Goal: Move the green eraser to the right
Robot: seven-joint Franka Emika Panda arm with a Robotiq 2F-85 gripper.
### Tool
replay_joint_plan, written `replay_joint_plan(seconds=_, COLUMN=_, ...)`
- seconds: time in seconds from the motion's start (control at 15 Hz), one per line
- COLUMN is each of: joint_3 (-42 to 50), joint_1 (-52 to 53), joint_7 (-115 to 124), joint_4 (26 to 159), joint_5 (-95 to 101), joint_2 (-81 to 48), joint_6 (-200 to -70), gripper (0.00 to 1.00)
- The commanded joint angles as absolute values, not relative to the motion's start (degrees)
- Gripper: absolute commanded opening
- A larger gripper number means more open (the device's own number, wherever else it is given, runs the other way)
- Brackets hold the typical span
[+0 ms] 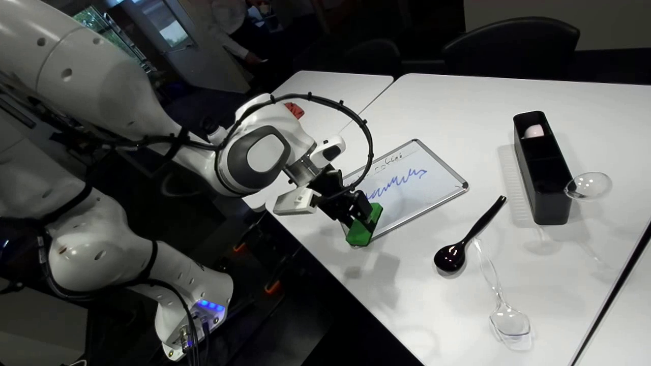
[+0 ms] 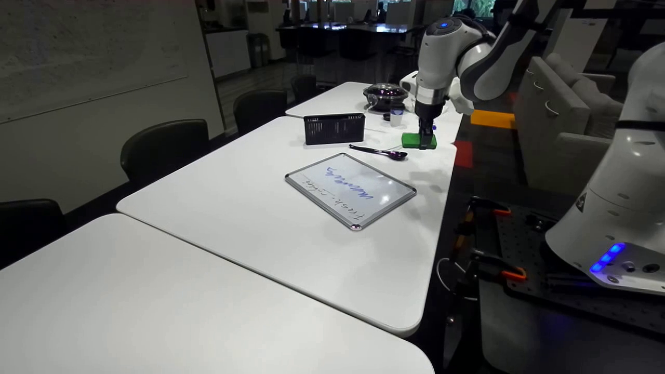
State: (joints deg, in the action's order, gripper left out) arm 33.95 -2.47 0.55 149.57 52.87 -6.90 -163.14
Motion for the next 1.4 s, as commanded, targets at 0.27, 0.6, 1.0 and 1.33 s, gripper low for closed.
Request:
replay_joint_plan(seconds=0.27, joint_3=30.2, joint_1=-9.0, joint_7=0.9, joint_4=149.1, joint_5=51.7, joint_2=-8.4, joint_6=-163.8, gripper=0.33)
replay_joint_plan(seconds=0.6, joint_3=23.7, joint_1=-18.1, joint_7=-10.2, joint_4=144.2, joint_5=36.7, joint_2=-16.9, joint_6=-166.6, gripper=0.33)
replay_joint_plan(seconds=1.0, joint_3=23.9, joint_1=-18.9, joint_7=-14.4, joint_4=136.7, joint_5=32.7, joint_2=-25.7, joint_6=-168.0, gripper=0.33)
replay_joint_plan(seconds=1.33, joint_3=23.0, joint_1=-18.1, joint_7=-14.8, joint_4=132.6, joint_5=32.3, joint_2=-31.2, joint_6=-167.2, gripper=0.33)
